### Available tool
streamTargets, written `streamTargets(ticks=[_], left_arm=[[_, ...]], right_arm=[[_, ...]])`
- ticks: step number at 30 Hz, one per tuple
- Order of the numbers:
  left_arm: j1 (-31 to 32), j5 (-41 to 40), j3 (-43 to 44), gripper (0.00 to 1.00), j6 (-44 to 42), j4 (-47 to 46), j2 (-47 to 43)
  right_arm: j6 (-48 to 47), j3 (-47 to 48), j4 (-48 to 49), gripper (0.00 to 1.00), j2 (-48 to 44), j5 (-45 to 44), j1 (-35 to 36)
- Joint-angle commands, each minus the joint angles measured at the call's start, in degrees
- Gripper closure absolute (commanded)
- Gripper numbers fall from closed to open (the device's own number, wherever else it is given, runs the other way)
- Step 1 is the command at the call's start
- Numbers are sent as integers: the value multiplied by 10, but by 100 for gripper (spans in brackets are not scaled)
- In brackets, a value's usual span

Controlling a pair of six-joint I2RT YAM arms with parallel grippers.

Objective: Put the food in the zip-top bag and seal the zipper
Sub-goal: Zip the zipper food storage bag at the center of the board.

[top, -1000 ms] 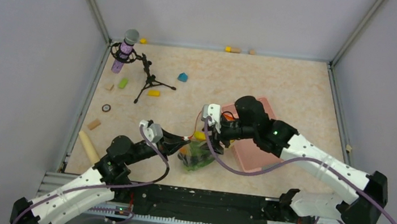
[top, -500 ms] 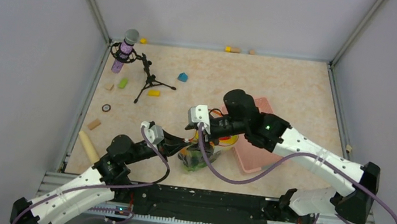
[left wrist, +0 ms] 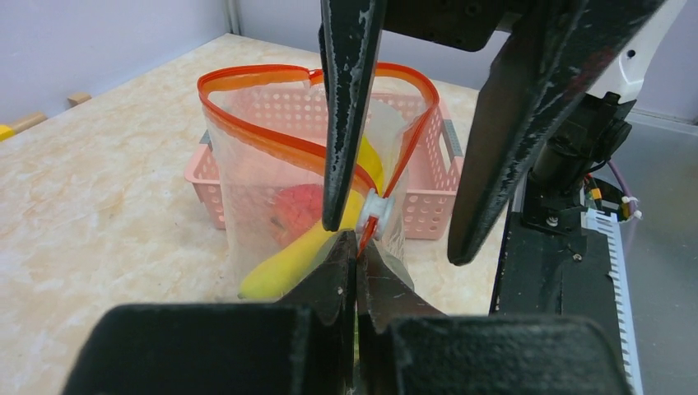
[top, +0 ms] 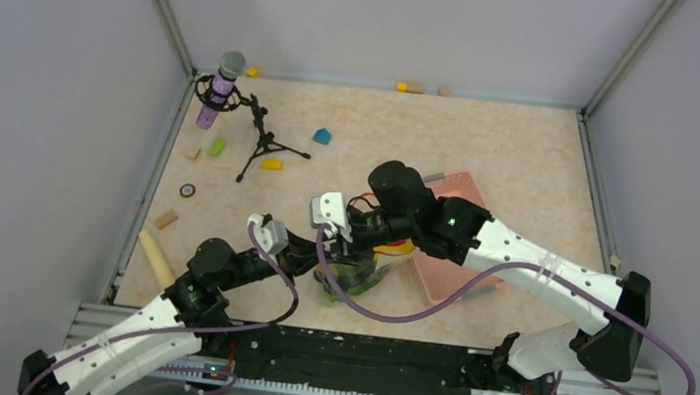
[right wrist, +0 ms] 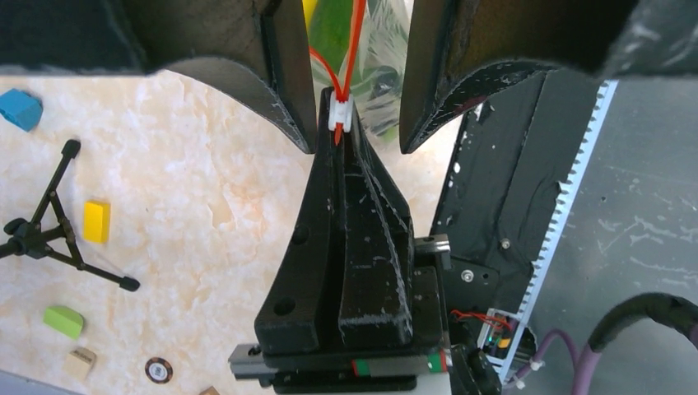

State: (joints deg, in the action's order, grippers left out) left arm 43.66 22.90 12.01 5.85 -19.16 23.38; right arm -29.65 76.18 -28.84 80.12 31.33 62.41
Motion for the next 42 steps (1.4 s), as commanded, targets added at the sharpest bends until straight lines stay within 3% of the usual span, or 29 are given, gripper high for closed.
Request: streamTargets(ticks=[1, 13, 24, 30, 42], left_arm=[[0, -3, 14, 100, 1, -14, -16], [0, -12, 10, 100, 8, -12, -36], [0, -23, -13, 100, 35, -6, -83], [0, -60, -14, 100, 61, 5, -94], [0, -73, -14, 100, 80, 23, -105]], right_arm=[[-6, 23, -7, 62, 0, -19, 7], [-1, 22, -18, 100, 0, -18, 8], [68, 18, -3, 100, -13, -109, 7], [40, 15, -16, 100, -12, -82, 7], [51, 21, -20, 100, -8, -107, 7]])
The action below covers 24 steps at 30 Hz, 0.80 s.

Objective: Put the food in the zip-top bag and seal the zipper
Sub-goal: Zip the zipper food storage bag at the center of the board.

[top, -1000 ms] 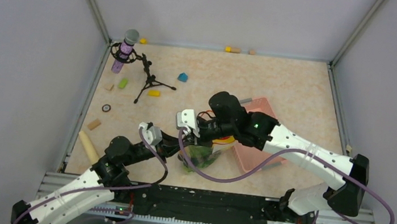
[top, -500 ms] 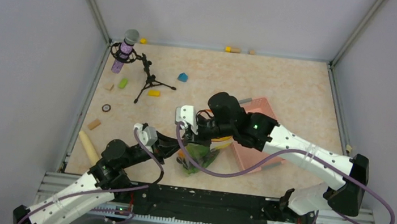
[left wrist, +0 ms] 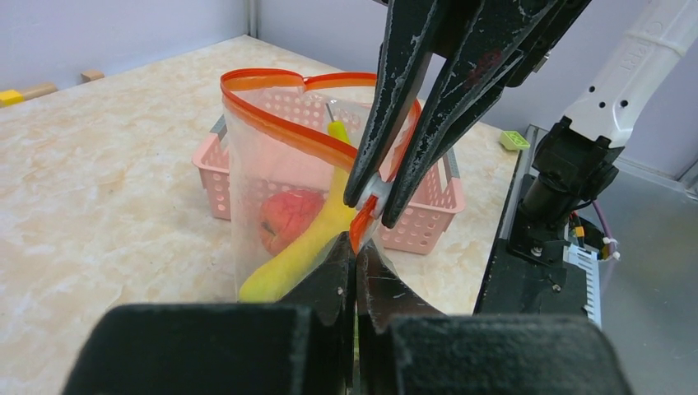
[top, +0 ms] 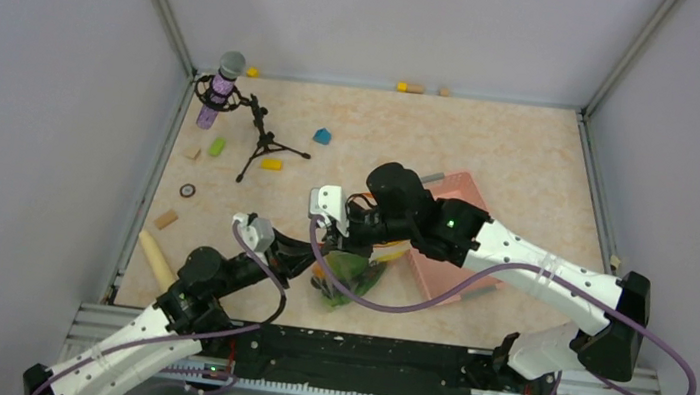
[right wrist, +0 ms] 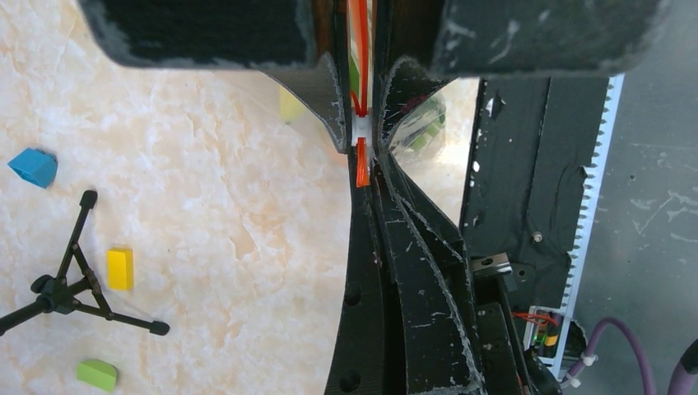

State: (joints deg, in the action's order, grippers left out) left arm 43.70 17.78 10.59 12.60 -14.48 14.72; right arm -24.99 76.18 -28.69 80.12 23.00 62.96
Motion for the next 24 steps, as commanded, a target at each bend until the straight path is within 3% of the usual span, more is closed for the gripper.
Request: streamTargets(ticks=[1, 15, 24], left_arm=[[0, -26, -2, 100, 13, -22, -21], [0, -43, -11, 100, 18, -8, -55], [0, -141, -9, 100, 44, 0, -59]], right_arm=[[1, 20, -23, 100, -9, -28, 2], [-4, 8, -25, 100, -28, -54, 2], [-8, -3, -23, 100, -46, -80, 2]])
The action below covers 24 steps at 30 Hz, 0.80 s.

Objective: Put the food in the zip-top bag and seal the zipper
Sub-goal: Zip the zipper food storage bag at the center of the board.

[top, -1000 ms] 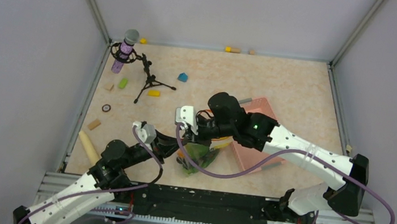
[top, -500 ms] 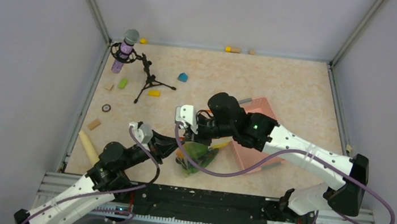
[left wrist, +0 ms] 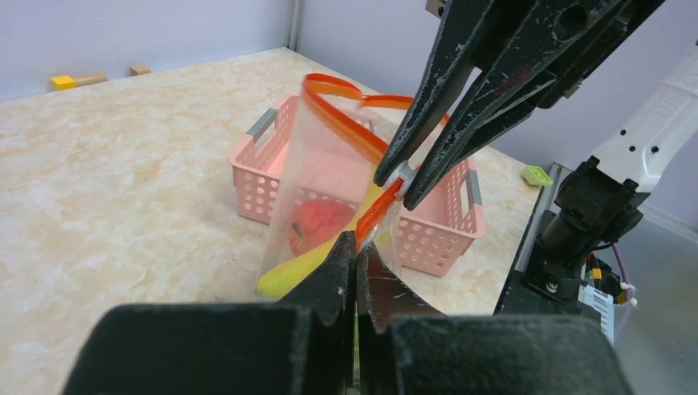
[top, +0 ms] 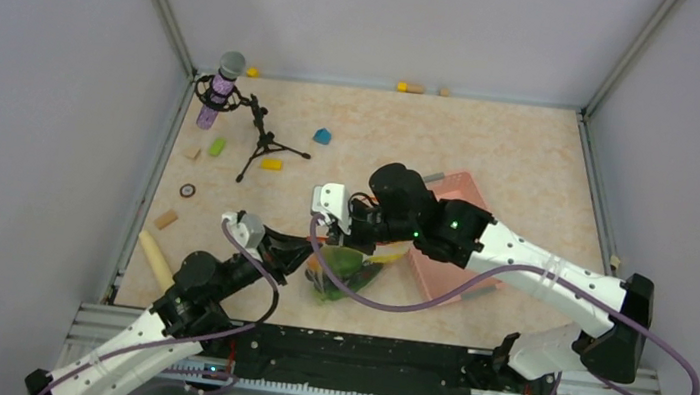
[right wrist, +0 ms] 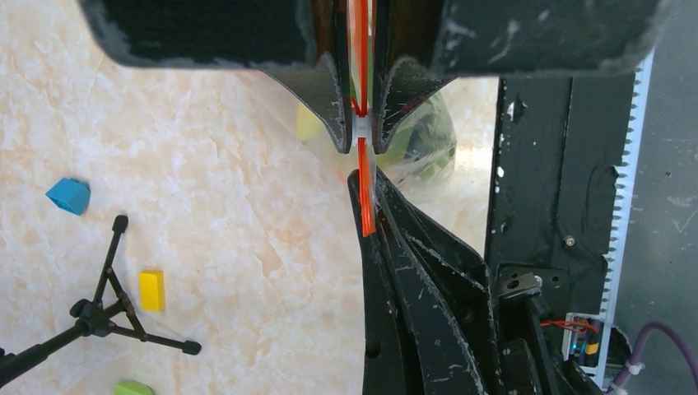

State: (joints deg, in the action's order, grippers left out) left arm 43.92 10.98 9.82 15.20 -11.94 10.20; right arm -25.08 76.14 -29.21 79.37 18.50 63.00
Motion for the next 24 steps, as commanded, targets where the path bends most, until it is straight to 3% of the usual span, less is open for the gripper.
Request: streamTargets(ticks=[1, 12, 18, 24], left_arm=[[-2, -84, -2, 100, 20, -24, -15], [-3, -104, -7, 100, 31, -21, -29], [-2, -234, -4, 100, 74, 4, -38], [-2, -238, -4, 100, 81, 6, -41]], right_arm=[[-8, -4, -17, 100, -41, -38, 1], [-12, -12, -15, 100, -52, -49, 1], [-15, -16, -16, 100, -53, -61, 2], [-19, -19, -16, 100, -57, -55, 2]])
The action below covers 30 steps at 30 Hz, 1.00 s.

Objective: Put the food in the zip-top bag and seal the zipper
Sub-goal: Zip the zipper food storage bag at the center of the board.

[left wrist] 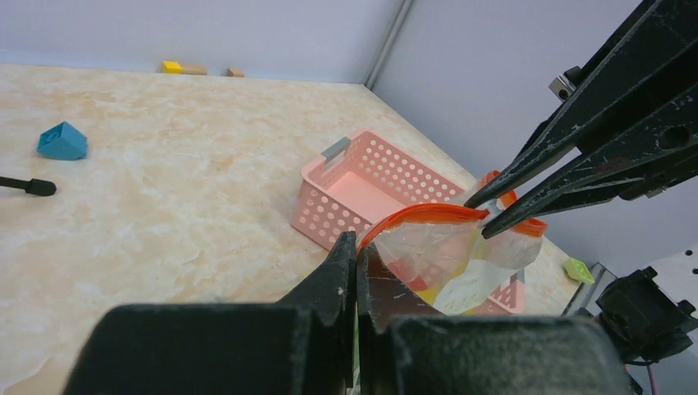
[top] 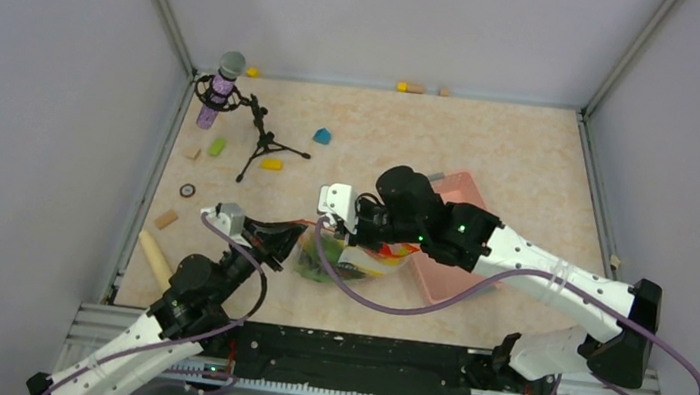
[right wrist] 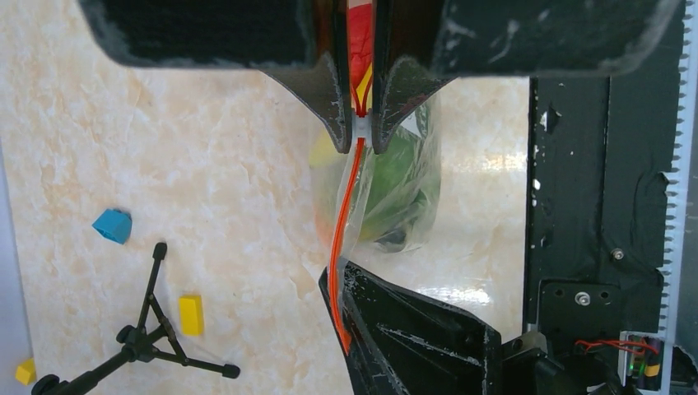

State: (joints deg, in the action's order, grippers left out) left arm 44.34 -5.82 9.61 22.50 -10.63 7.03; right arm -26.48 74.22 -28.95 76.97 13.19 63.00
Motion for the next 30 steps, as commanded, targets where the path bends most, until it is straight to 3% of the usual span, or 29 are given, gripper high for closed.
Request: streamTargets(ticks=[1, 7, 12, 19, 30], left_arm=[[-6, -70, -1, 100, 8, -6, -10], [-6, -105, 4, 100, 22, 6, -16], [-6, -199, 11, 100, 50, 33, -19], [-6, -201, 12, 100, 54, 33, -19], [-7, -270, 21, 100, 87, 63, -19]], right_arm=[[-6, 0, -19, 100, -33, -1, 2], [-9, -1, -19, 100, -33, -1, 1], [-10, -2, -20, 100, -31, 0, 1], [-16, -2, -22, 100, -27, 2, 2], [-18, -2, -25, 100, -26, 1, 2]])
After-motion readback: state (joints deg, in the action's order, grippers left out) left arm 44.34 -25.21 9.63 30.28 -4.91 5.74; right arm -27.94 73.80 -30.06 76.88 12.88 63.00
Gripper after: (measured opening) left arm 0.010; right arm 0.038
